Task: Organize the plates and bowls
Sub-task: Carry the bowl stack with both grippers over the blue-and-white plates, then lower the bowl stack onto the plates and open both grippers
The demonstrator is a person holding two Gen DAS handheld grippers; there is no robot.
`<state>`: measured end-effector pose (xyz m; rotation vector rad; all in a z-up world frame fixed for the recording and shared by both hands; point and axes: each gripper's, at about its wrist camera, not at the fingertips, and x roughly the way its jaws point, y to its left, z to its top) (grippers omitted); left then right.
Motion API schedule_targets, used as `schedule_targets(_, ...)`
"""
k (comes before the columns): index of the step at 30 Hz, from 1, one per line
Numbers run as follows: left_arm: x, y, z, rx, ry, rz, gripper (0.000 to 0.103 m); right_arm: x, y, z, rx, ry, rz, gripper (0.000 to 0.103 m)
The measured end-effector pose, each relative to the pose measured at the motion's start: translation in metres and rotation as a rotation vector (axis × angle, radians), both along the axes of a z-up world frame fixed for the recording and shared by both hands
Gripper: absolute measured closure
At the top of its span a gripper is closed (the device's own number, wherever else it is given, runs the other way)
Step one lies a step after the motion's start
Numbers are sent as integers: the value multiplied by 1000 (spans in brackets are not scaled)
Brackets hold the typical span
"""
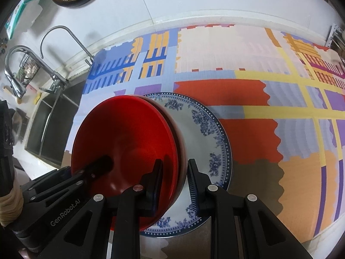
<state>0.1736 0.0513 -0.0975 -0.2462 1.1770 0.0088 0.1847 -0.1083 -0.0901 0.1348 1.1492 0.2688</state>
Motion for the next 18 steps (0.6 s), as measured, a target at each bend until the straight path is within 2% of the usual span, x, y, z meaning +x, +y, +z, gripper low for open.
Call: schedule_targets(18,7,3,-5,-4,10,-13,77,9,4,-8,-15,23,3,78)
